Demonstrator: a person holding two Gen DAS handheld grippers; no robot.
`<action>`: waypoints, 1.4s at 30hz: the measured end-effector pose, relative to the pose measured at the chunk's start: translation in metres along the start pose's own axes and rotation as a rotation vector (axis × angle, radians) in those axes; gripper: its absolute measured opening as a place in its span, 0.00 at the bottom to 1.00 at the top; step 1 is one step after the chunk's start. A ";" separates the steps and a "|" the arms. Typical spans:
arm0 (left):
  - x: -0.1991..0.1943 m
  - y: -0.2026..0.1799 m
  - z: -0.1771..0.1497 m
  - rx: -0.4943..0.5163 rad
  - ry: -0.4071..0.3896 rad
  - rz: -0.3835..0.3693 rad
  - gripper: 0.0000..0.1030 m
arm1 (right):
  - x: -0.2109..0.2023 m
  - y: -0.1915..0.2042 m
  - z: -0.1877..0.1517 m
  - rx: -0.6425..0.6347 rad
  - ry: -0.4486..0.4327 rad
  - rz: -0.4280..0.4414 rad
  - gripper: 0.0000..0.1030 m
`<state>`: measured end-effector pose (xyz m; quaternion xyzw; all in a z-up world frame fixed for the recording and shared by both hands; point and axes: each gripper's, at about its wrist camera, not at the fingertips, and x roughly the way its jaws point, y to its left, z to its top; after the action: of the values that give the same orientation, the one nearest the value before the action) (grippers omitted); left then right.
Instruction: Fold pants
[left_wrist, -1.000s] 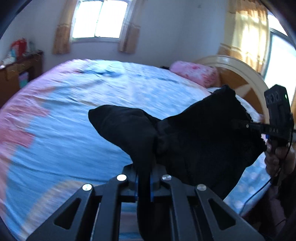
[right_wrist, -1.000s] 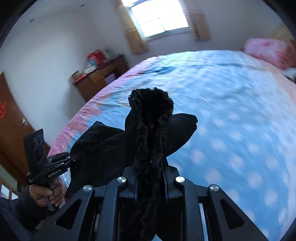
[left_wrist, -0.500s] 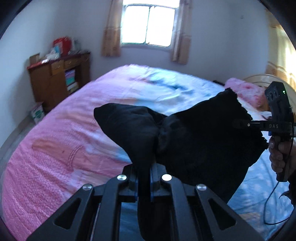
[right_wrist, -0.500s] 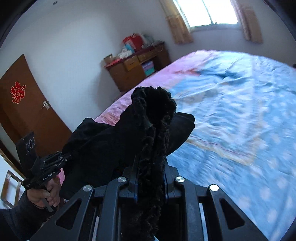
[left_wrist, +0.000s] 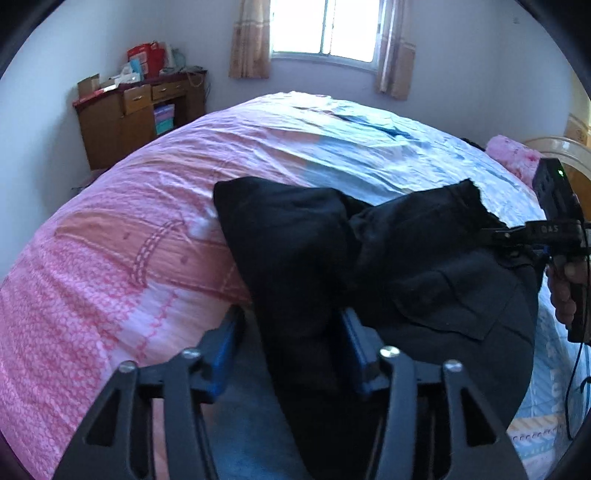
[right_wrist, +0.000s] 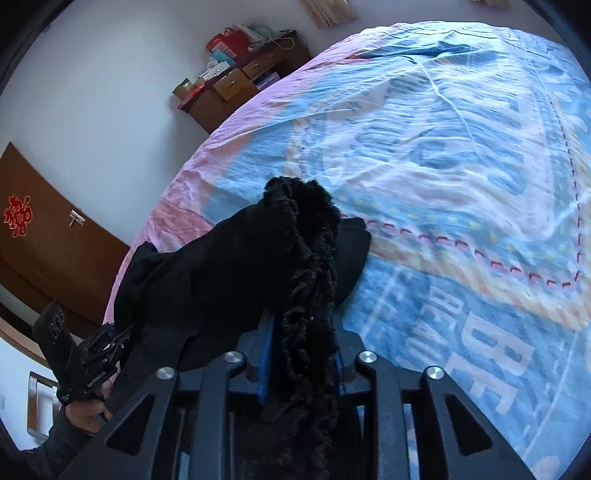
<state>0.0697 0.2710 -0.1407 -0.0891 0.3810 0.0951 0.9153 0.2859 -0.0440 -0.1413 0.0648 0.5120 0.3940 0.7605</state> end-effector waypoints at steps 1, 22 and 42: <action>-0.003 0.001 0.001 -0.007 0.004 0.012 0.63 | -0.001 -0.002 0.001 0.014 0.002 0.014 0.41; -0.154 -0.091 -0.042 0.014 -0.154 0.064 0.99 | -0.177 0.113 -0.167 -0.098 -0.375 -0.333 0.57; -0.157 -0.088 -0.054 0.004 -0.131 0.065 1.00 | -0.175 0.155 -0.196 -0.193 -0.402 -0.369 0.59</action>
<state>-0.0545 0.1567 -0.0577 -0.0682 0.3234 0.1298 0.9348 0.0117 -0.1145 -0.0278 -0.0254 0.3142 0.2751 0.9083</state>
